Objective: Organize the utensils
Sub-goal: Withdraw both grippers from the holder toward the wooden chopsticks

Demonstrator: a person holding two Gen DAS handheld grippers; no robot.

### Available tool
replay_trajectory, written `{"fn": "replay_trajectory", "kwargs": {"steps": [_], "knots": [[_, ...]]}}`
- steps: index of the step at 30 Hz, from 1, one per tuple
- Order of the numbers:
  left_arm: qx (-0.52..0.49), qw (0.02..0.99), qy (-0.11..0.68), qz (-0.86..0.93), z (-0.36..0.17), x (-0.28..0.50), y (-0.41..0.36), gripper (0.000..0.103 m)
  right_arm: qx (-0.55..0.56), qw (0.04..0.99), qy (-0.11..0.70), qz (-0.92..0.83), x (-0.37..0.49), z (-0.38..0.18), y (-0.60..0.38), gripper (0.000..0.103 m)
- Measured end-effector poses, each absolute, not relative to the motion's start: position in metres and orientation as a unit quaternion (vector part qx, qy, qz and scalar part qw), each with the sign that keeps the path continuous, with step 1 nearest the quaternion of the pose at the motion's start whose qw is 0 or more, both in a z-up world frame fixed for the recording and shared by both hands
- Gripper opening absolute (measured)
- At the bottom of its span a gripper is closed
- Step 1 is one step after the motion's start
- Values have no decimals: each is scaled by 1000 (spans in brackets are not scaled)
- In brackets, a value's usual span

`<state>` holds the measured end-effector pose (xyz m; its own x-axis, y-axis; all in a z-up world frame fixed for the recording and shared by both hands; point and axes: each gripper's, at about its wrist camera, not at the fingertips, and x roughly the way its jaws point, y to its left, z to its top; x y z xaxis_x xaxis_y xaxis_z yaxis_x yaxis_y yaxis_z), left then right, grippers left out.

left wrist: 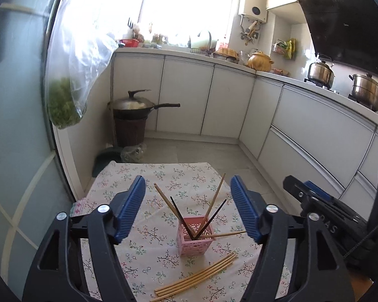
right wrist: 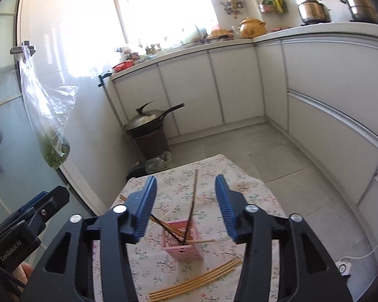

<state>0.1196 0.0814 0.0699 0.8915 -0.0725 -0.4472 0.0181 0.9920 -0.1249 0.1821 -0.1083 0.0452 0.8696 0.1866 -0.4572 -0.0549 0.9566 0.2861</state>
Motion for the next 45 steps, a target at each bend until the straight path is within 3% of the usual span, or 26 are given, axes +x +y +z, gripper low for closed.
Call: {"fn": "replay_trajectory", "kwargs": {"steps": [8, 17, 28, 34, 39, 45], "knots": [[-23, 972, 232, -29, 65, 104, 57, 75, 123, 961, 248, 0, 139, 39, -135, 79], [-11, 968, 249, -30, 49, 85, 50, 87, 122, 958, 257, -40, 108, 30, -152, 94], [3, 960, 278, -32, 29, 79, 46, 95, 115, 949, 291, -36, 84, 7, -160, 96], [15, 948, 317, -32, 13, 88, 47, 96, 118, 929, 352, -7, 74, -21, -161, 96], [11, 915, 399, -57, -16, 115, 62, 96, 136, 873, 464, 66, 74, -62, -153, 96], [-29, 836, 546, -54, -102, 162, 95, 96, 179, 817, 543, 78, 85, -110, -157, 96]]}}
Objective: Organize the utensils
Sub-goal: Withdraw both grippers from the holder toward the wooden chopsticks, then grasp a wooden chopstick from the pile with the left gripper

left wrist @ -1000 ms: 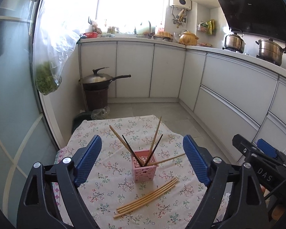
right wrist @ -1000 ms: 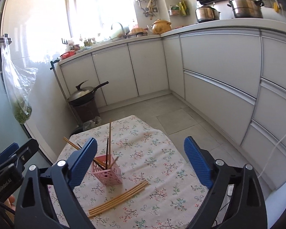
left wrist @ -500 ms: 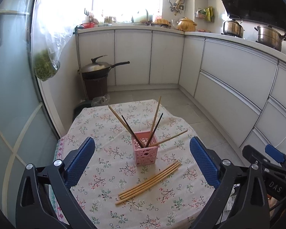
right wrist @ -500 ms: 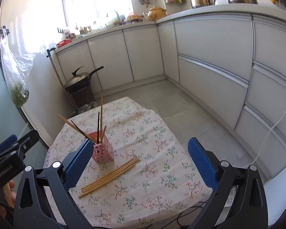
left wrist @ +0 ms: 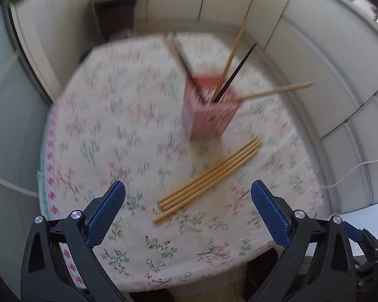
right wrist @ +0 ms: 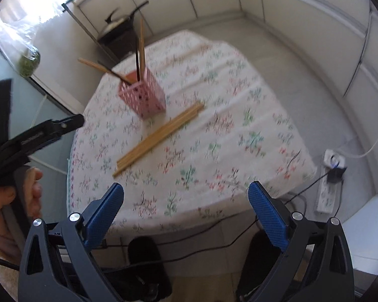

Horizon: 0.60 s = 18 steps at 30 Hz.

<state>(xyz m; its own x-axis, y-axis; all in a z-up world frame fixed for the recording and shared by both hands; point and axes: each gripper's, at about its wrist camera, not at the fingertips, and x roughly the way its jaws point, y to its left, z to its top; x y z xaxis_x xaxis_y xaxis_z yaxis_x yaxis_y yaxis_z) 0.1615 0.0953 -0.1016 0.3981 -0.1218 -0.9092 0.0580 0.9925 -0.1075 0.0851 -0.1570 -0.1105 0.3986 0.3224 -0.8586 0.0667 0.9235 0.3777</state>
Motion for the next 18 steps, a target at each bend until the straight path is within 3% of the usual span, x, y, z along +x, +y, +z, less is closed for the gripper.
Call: {"fn": "replay_trajectory", "kwargs": {"steps": [4, 9, 12, 18], "knots": [[-9, 808, 588, -36, -152, 179, 104, 91, 211, 798, 560, 74, 88, -125, -162, 96], [9, 802, 594, -56, -181, 200, 94, 65, 209, 793, 568, 69, 90, -129, -158, 96], [26, 795, 602, -75, -194, 208, 76, 55, 216, 785, 577, 71, 92, -132, -162, 96], [54, 810, 576, -95, -200, 217, 43, 45, 231, 780, 578, 61, 93, -138, -172, 96]]}}
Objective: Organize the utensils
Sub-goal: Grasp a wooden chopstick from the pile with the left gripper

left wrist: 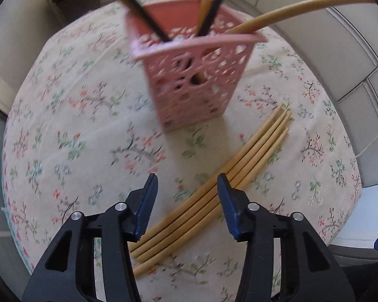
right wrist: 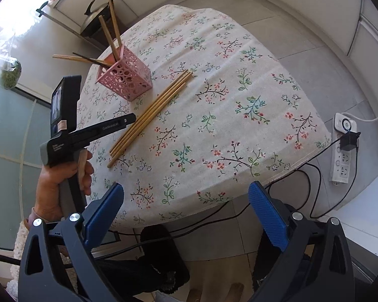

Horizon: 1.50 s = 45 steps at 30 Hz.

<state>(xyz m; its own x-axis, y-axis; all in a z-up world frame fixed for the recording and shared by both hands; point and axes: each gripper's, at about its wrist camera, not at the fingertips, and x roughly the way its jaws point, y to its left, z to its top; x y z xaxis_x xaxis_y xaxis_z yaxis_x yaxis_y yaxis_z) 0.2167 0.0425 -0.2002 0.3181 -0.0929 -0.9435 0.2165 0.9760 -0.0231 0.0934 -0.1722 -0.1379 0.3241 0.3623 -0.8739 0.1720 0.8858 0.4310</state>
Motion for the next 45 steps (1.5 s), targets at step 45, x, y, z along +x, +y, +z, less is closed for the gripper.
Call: {"fn": "replay_trajectory", "kwargs": {"steps": [45], "knots": [[230, 788, 522, -233, -217, 199, -100, 12, 380, 752, 538, -28, 80, -145, -254, 96]]}}
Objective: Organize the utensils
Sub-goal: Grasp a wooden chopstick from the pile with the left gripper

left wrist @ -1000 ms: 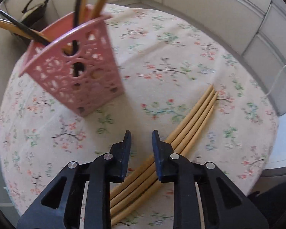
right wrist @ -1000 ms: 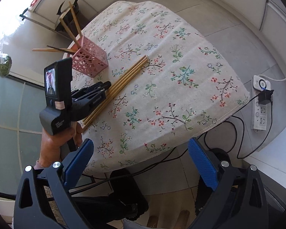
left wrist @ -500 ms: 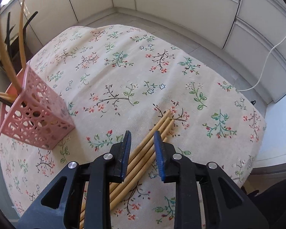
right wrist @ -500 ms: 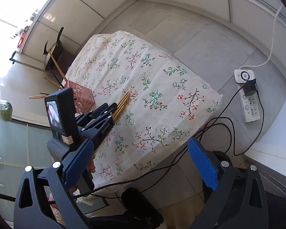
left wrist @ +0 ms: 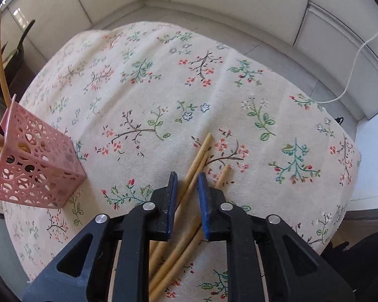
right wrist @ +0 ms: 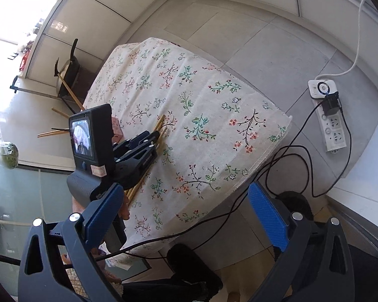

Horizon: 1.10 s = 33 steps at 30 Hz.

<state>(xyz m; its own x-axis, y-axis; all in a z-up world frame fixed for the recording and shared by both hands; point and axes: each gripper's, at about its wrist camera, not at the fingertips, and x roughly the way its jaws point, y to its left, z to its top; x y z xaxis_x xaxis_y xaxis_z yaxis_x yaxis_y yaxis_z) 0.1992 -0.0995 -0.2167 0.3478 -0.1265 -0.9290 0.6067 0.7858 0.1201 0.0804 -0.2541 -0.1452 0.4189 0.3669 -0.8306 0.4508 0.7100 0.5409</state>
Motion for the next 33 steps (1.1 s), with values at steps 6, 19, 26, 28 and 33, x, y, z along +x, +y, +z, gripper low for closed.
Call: {"fn": "replay_trajectory", "kwargs": {"steps": [6, 19, 26, 28, 33], "knots": [[210, 802, 504, -244, -203, 189, -83, 0, 384, 745, 544, -32, 81, -151, -254, 96], [172, 790, 538, -237, -213, 214, -111, 11, 405, 731, 548, -38, 80, -160, -261, 96], [173, 786, 544, -239, -221, 218, -126, 26, 421, 722, 548, -30, 81, -161, -264, 96], [184, 786, 543, -232, -224, 220, -129, 26, 422, 720, 550, -27, 81, -162, -263, 96], [162, 793, 547, -215, -226, 235, -123, 28, 426, 714, 555, -25, 82, -165, -264, 96]]}}
